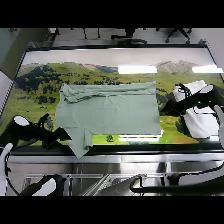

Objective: Fold the shirts.

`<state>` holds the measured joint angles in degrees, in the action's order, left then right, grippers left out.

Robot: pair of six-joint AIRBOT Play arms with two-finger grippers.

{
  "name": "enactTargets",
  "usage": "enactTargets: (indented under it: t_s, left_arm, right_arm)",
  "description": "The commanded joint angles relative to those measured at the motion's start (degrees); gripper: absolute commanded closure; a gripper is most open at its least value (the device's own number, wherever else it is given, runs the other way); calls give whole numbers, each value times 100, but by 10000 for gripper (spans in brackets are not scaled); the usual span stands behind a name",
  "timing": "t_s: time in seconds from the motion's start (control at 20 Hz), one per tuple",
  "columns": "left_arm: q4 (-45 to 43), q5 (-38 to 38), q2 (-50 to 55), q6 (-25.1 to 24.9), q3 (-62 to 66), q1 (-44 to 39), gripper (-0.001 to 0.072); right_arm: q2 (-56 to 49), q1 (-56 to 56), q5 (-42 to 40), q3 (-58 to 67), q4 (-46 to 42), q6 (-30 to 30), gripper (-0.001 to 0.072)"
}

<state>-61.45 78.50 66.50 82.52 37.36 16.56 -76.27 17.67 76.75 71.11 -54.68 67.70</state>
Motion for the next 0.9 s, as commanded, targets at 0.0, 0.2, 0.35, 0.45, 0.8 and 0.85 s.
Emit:
enactTargets:
  t_s: [0.0,0.2,0.35,0.45,0.8,0.85]
  left_arm:
    - [343,-752,-348,4,-914,4,66]
    - [310,-1379,210,0,-968,11,66]
    - [317,-1727,780,-37,-481,-184,68]
    - [317,-1644,1058,-37,-11,-361,93]
    - [295,-518,1204,-258,1637,-647,691]
    - [293,-251,1202,-260,1851,-647,690]
  right_arm:
    - [28,4,7,-420,94,-72,254]
    - [31,2,2,-455,96,-133,254]
    - [31,2,118,-455,96,-129,254]
    - [31,2,282,-457,96,-127,254]
    - [28,-2,278,-881,76,-153,255]
    - [28,-4,280,-1016,79,-155,255]
